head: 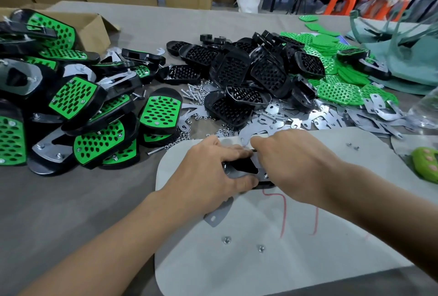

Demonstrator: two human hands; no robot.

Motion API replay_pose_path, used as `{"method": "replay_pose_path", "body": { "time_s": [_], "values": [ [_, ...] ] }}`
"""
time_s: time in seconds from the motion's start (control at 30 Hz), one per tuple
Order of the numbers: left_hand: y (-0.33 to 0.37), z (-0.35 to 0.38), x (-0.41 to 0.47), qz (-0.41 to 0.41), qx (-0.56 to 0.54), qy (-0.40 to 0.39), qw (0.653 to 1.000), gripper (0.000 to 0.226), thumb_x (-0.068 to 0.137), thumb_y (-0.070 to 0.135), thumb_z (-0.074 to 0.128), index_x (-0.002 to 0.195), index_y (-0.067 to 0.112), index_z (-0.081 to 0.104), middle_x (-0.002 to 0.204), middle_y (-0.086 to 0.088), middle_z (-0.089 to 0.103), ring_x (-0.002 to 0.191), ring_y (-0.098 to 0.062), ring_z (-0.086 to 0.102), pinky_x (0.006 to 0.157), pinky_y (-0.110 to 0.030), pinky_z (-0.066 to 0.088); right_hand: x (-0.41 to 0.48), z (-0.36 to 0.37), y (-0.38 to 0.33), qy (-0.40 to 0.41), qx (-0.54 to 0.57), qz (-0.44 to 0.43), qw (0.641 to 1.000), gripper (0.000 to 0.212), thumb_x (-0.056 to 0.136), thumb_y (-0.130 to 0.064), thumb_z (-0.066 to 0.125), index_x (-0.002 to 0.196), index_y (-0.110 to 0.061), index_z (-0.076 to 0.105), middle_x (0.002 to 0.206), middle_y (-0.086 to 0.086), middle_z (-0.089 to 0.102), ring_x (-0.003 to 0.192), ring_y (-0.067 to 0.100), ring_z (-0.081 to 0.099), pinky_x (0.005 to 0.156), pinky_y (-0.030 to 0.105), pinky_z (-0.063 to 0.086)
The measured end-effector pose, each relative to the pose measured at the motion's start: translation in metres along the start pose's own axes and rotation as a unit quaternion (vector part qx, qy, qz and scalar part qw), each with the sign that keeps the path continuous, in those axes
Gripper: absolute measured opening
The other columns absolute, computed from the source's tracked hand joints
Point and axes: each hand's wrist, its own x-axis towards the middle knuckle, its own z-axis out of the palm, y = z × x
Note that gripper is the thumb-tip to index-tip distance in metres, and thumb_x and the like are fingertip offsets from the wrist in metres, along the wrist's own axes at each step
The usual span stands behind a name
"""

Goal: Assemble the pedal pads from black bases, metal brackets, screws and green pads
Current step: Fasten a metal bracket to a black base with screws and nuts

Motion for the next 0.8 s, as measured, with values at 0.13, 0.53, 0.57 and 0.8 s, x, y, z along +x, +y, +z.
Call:
{"method": "replay_pose_path", "body": {
  "time_s": [0.13,0.53,0.57,0.8],
  "values": [
    [0.0,0.0,-0.001,-0.009,-0.005,0.002,1.0,0.053,0.064,0.05,0.089,0.114,0.044,0.074,0.077,0.02,0.047,0.083,0.007,0.047,0.069,-0.004,0.034,0.001,-0.003,0.011,-0.004,-0.012,-0.069,0.998,0.035,0.086,-0.013,0.048,0.082,-0.032,0.019,0.069,-0.011,0.036,0.073,0.022,0.043,0.069,0.033,0.024],
    [0.002,-0.001,0.0,-0.01,0.001,-0.005,1.0,0.05,0.066,0.043,0.091,0.114,0.04,0.076,0.09,0.048,0.047,0.091,0.007,0.046,0.073,-0.001,0.034,0.005,-0.007,0.005,-0.05,-0.03,-0.041,0.997,0.037,0.09,-0.024,0.051,0.075,-0.029,0.018,0.067,-0.008,0.034,0.06,0.018,0.035,0.056,0.031,0.026],
    [0.002,-0.001,-0.001,-0.007,0.003,-0.004,1.0,0.049,0.066,0.043,0.091,0.113,0.04,0.076,0.09,0.043,0.05,0.091,0.006,0.046,0.072,-0.002,0.034,0.006,-0.009,0.007,-0.061,-0.036,-0.064,0.995,0.03,0.09,-0.023,0.048,0.08,-0.03,0.021,0.068,-0.009,0.034,0.065,0.021,0.041,0.064,0.032,0.033],
    [0.0,-0.001,-0.001,-0.028,-0.005,-0.016,0.999,0.055,0.066,0.051,0.089,0.118,0.051,0.07,0.084,0.011,0.046,0.088,0.001,0.05,0.071,-0.005,0.035,0.009,-0.008,-0.001,-0.065,-0.032,-0.006,0.997,0.029,0.083,-0.016,0.051,0.069,-0.024,0.028,0.077,-0.001,0.048,0.057,0.02,0.032,0.054,0.034,0.025]
  ]
}}
